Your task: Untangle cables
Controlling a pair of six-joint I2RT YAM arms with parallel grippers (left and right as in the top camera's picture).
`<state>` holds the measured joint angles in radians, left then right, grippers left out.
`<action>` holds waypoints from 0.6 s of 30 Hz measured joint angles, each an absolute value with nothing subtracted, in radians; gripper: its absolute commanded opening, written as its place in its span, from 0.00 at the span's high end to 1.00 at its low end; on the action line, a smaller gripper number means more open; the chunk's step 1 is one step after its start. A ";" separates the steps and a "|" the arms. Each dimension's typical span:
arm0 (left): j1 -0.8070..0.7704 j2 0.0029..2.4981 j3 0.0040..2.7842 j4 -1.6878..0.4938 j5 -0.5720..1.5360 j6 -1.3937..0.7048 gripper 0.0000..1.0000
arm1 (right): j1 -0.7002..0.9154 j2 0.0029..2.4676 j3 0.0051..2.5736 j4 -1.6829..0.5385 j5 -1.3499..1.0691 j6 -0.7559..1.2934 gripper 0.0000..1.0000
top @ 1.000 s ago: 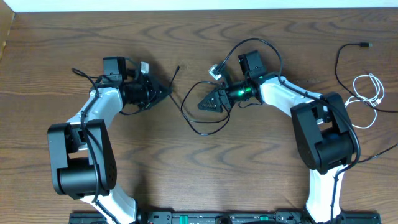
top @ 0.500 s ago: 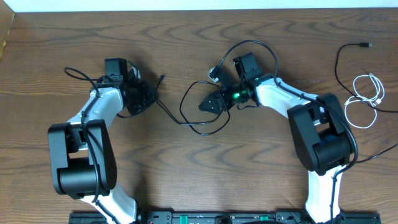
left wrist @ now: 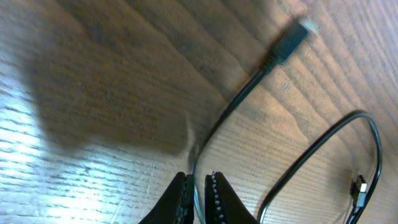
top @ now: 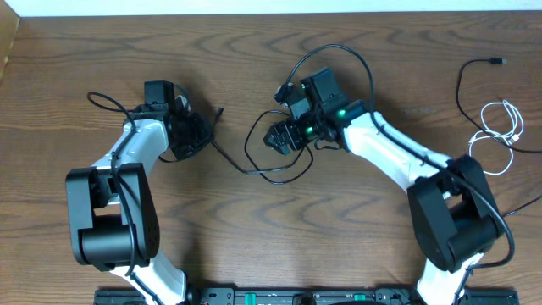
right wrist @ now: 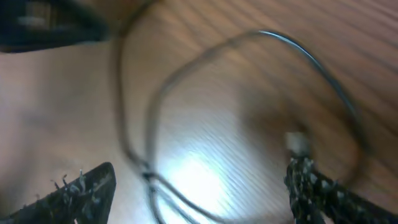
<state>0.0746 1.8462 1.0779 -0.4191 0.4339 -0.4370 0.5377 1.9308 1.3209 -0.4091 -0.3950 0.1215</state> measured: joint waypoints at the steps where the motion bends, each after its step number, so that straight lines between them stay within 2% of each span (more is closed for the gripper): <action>1: 0.069 1.846 1.078 -0.422 0.434 -0.437 0.87 | 0.542 1.931 1.321 -0.426 -0.353 0.143 0.21; 5: 0.031 1.846 1.078 -0.423 0.430 -0.427 0.83 | 0.546 1.933 1.320 -0.498 -0.173 0.233 0.23; 10: -0.029 1.846 1.078 -0.421 0.423 -0.375 0.57 | 0.550 1.934 1.320 -0.537 -0.051 0.283 0.25; 11: -0.039 1.846 1.078 -0.419 0.415 -0.363 0.55 | 0.553 1.935 1.320 -0.542 -0.038 0.287 0.26; 16: -0.052 1.846 1.078 -0.414 0.367 -0.352 0.48 | 0.580 1.962 1.320 -0.549 0.003 0.305 0.41; 18: -0.052 1.846 1.078 -0.411 0.356 -0.347 0.45 | 0.596 1.986 1.320 -0.548 0.023 0.307 0.44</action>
<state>-0.0525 1.8462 1.0779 -0.4107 0.3561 -0.3470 0.5964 1.9858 1.3197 -0.5476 0.0231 0.3069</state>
